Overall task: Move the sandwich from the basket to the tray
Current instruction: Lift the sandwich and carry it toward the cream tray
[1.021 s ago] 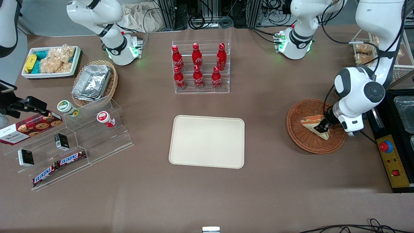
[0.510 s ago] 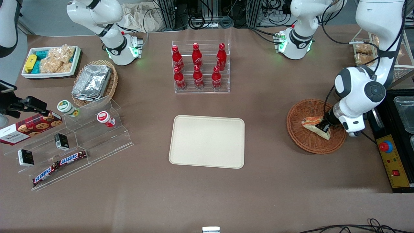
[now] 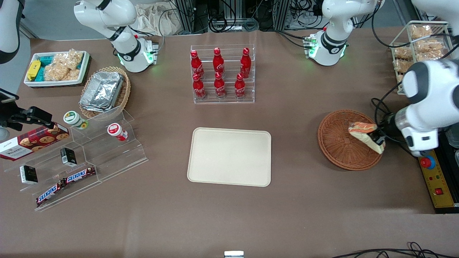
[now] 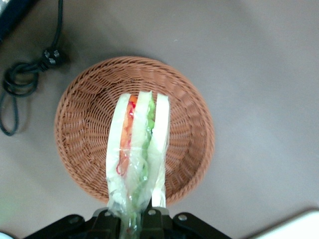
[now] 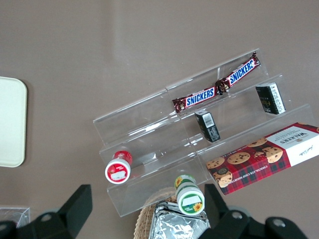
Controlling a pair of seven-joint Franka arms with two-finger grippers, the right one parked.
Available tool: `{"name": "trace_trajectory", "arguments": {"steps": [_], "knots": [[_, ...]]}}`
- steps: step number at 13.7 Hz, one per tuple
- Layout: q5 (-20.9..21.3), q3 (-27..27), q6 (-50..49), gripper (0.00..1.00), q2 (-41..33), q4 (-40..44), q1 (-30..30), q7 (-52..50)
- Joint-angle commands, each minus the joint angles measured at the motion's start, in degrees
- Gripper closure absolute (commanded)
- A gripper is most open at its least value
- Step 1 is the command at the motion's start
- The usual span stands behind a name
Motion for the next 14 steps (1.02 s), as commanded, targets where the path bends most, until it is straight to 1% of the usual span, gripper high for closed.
{"name": "trace_trajectory", "arguments": {"steps": [1,2,3,5,6,7,8,10,12,14], "knots": [[0.74,-5.38,-11.68,1.00,3.93,14.88,-0.01,2.05],[0.74,-8.54,-13.81,1.00,5.34,18.93,-0.10,1.88],[0.74,-12.40,-13.92,1.00,6.48,21.23,-0.10,1.97],[1.00,-19.96,-12.43,1.00,9.29,21.78,-0.36,2.23],[3.36,-23.13,-10.25,1.00,12.00,22.13,-1.84,1.97],[7.12,-24.55,-8.49,1.00,14.47,22.14,-4.29,1.62],[9.51,-24.65,-7.42,1.00,17.01,22.22,-7.71,1.88],[12.07,-24.48,-3.13,1.00,23.94,23.36,-13.69,1.71],[15.84,-24.39,1.96,1.00,31.24,25.29,-17.74,1.35],[18.57,-23.95,6.19,1.00,35.65,26.00,-19.69,1.27]]}}
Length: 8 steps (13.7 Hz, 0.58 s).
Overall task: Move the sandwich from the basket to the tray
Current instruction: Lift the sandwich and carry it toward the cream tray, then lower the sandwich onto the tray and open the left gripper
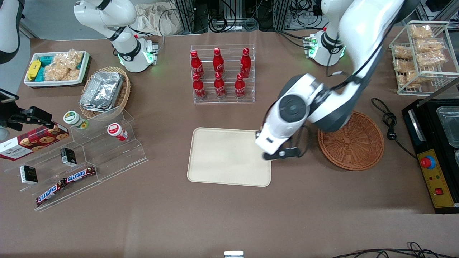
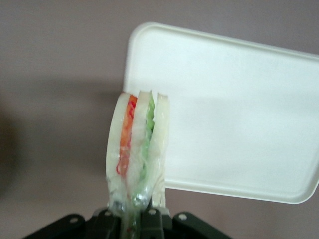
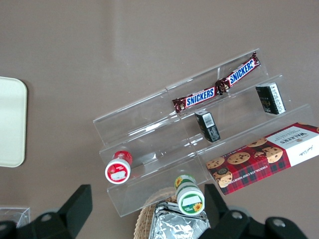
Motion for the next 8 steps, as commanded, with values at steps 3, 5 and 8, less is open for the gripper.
{"name": "trace_trajectory", "arguments": {"steps": [3,5,8], "knots": [[5.55,0.31,4.67,1.00,8.58,4.86,-1.87,0.27],[5.47,0.31,5.02,0.97,9.19,4.86,-1.69,0.53],[5.38,0.75,5.03,0.95,9.20,4.86,-1.60,0.70]]}}
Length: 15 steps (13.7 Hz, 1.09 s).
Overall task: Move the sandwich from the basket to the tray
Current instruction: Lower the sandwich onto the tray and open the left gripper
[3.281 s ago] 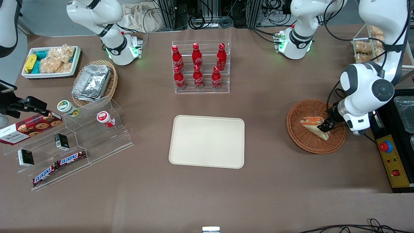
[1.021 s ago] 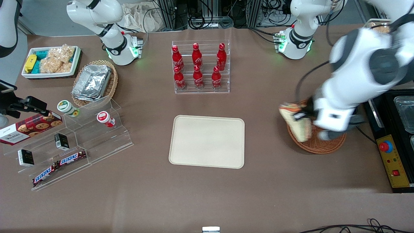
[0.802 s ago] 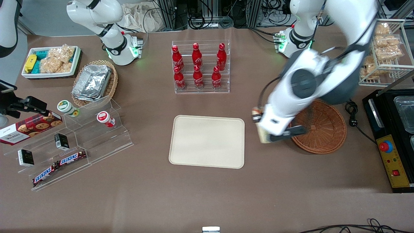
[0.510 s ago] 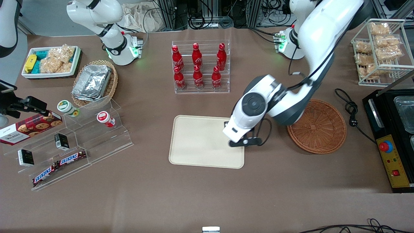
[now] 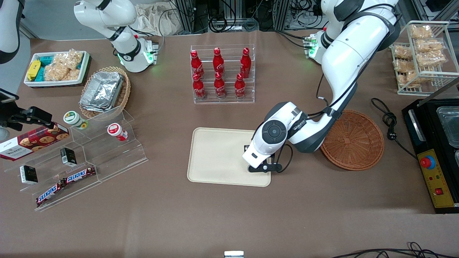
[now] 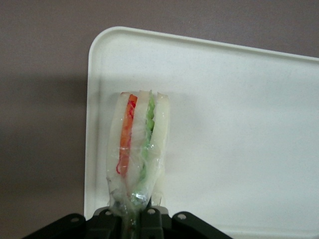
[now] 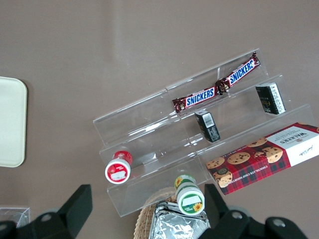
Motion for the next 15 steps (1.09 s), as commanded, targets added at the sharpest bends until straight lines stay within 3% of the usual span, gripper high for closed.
{"name": "trace_trajectory", "arguments": {"steps": [1,3,4,6,11,15], "knots": [[0.78,0.35,-0.62,0.87,0.40,1.39,-0.25,0.35],[0.60,0.35,-0.62,0.70,0.49,1.22,-0.16,-0.18],[0.60,0.35,-0.62,0.52,0.49,1.31,-0.34,-0.18],[0.77,0.35,-0.62,0.00,0.49,1.31,-0.43,-0.27],[1.04,0.35,-1.50,0.00,-1.26,1.57,0.19,-0.27],[0.34,0.00,-8.58,0.00,-10.30,1.66,5.71,0.61]]}}
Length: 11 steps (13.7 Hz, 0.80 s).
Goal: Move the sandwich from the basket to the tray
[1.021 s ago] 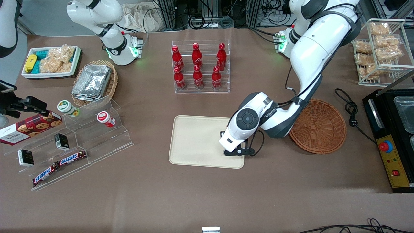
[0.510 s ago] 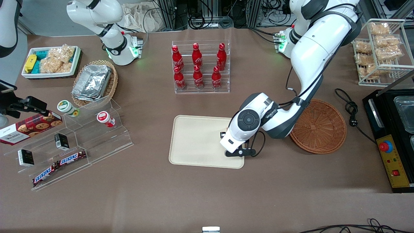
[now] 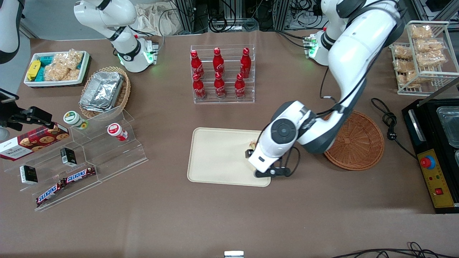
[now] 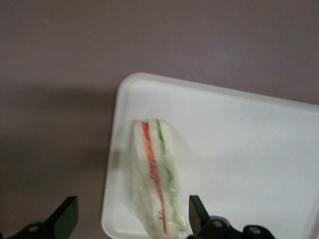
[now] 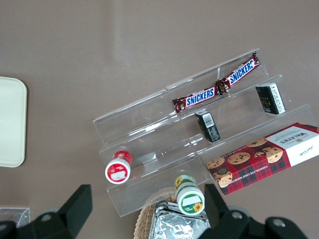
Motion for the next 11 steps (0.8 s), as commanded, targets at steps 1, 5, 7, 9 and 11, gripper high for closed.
{"name": "trace_trajectory", "arguments": {"steps": [1,5,7,9,11], "knots": [[0.38,-0.49,-10.05,0.01,-8.77,-1.87,3.60,1.07],[-7.94,2.04,-18.61,0.02,-18.96,-3.88,9.39,14.30],[-15.06,11.15,-20.72,0.02,-25.90,-7.30,8.80,26.33],[-19.04,19.77,-20.82,0.02,-32.50,-12.92,7.04,37.50],[-19.31,27.50,-20.82,0.02,-36.55,-17.06,3.71,45.51]]}}
